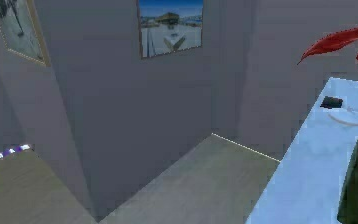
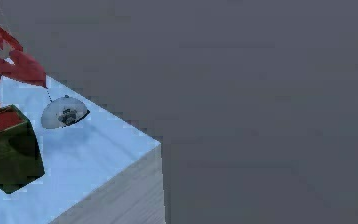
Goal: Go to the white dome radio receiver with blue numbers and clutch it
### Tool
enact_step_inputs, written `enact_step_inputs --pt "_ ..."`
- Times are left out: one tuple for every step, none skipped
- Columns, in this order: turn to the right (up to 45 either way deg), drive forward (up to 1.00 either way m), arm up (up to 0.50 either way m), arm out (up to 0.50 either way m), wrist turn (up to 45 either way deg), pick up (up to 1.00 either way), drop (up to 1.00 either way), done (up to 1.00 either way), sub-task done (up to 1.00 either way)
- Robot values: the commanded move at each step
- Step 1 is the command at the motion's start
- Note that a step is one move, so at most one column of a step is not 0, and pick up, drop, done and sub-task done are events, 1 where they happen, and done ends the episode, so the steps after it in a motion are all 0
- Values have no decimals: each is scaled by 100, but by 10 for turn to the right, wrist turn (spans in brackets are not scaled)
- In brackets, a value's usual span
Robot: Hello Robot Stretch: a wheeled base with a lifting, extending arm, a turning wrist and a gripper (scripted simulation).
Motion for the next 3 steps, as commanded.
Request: enact_step_inputs --pt "-240 0 0 0 0 0 0 0 0" --pt "0 0 50 0 0 0 0 0 0" --pt "0 0 38 0 0 0 0 0 0"
